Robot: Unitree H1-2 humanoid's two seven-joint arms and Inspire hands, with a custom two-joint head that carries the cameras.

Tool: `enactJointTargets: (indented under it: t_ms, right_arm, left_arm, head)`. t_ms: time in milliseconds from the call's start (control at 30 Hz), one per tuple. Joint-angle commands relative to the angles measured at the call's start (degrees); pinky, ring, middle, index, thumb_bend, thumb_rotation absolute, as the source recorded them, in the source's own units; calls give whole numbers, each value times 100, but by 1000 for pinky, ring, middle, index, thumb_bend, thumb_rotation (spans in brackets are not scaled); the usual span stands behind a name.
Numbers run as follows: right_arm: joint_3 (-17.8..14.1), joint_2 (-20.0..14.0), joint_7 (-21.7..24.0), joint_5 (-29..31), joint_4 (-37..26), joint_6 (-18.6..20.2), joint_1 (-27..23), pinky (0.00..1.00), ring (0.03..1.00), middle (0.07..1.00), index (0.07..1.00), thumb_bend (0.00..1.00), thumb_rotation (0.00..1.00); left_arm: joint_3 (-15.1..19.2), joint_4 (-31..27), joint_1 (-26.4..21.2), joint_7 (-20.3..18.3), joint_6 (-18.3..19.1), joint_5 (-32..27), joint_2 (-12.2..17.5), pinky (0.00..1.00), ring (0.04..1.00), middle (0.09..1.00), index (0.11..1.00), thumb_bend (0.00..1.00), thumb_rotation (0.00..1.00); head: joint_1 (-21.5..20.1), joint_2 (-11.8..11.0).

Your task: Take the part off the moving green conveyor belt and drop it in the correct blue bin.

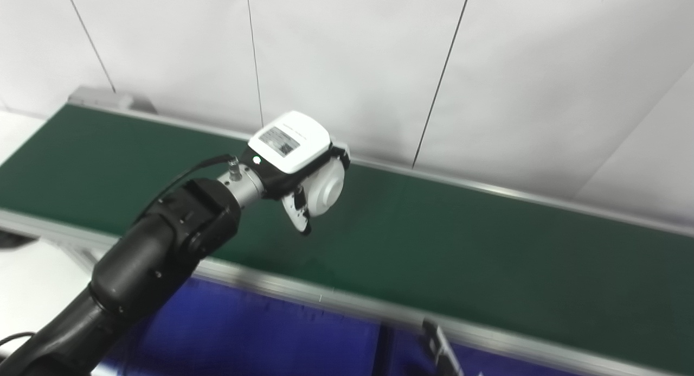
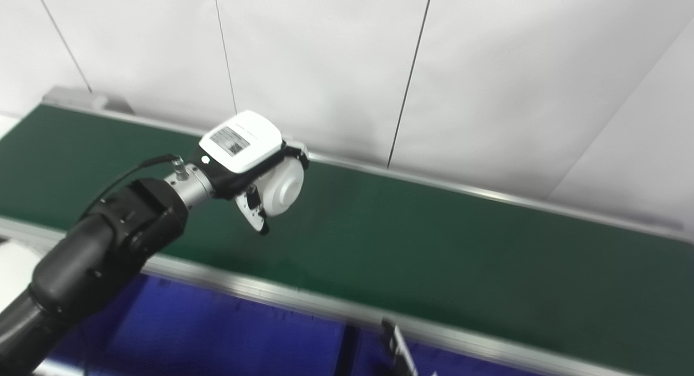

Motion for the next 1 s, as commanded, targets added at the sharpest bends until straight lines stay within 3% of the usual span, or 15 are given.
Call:
enactJointTargets:
  t_ms: [0,267,500,700,933,967]
  right_arm:
    - [-99,-11,135,82,-302,-277,37,914,935,977,1000,906,1000]
    - [-344,19,458,257,-596,-164,100,869,908,958,991,915,966]
    - [-485,92,658,259,-690,-117,110,854,896,953,989,911,962]
    - [-544,179,786,233,-763,-24,92,856,895,954,989,917,967]
    - [-603,255,910,281,-803,77,81,863,900,957,980,917,957]
    - [-616,265,917,277,-809,81,83,863,900,957,980,917,957]
  left_arm:
    - [179,-347,49,-53,14,-141,-1,290,386,519,491,521,74]
    - [333,-951,1309,-362,119,-114,-225,298,391,514,492,521,71]
    - [348,-645,2150,-128,44,149,-516,290,373,498,492,521,63]
    - [126,-130,2541,-113,82,545,-728,324,416,552,494,520,63]
    - [-72,474,2623,169,48,745,-907,349,436,583,491,521,60]
    - [-78,605,2608,359,-32,738,-904,350,436,583,491,521,59]
  head:
    - [-5,40]
    - [63,294]
    - [126,379]
    - [113,420]
    - [85,421]
    - [60,420]
